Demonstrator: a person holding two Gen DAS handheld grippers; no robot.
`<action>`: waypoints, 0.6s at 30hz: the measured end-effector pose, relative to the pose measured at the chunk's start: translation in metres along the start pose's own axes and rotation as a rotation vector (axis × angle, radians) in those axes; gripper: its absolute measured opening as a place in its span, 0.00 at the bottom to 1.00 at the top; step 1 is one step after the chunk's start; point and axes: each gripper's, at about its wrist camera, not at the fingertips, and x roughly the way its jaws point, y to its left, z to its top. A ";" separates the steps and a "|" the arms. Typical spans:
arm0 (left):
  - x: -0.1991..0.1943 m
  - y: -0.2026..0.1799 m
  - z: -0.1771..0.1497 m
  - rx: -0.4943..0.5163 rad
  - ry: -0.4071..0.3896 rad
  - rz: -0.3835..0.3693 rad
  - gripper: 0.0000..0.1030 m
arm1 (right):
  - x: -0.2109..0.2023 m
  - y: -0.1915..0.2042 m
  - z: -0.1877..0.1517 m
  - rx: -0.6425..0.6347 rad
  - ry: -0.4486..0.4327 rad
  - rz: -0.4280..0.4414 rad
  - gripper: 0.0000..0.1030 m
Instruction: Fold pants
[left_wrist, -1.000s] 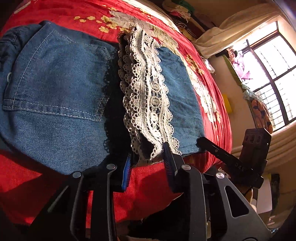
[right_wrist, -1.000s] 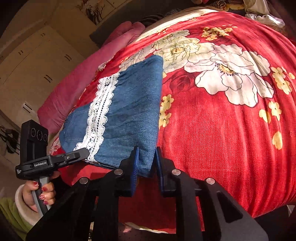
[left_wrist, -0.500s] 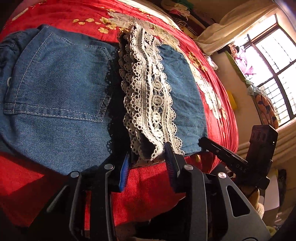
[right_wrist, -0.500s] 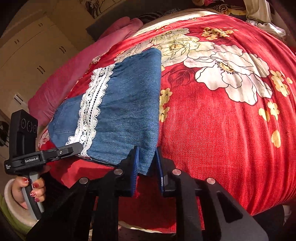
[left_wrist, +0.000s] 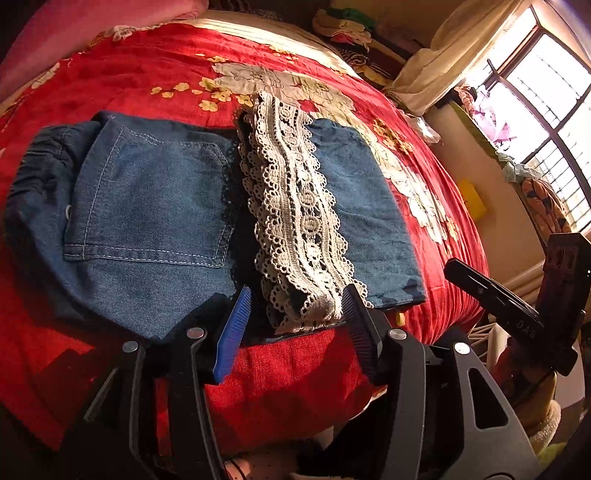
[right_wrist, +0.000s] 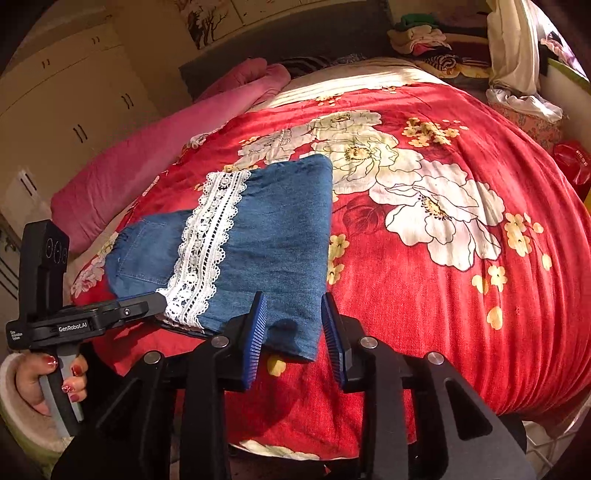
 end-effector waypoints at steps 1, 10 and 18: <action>-0.004 0.000 0.000 0.008 -0.013 0.012 0.44 | -0.002 0.003 0.000 -0.009 -0.005 0.000 0.36; -0.031 0.007 0.002 0.023 -0.095 0.087 0.56 | 0.008 0.035 0.003 -0.089 0.001 -0.009 0.52; -0.043 0.033 -0.003 -0.030 -0.115 0.132 0.67 | 0.031 0.060 0.002 -0.148 0.041 -0.013 0.58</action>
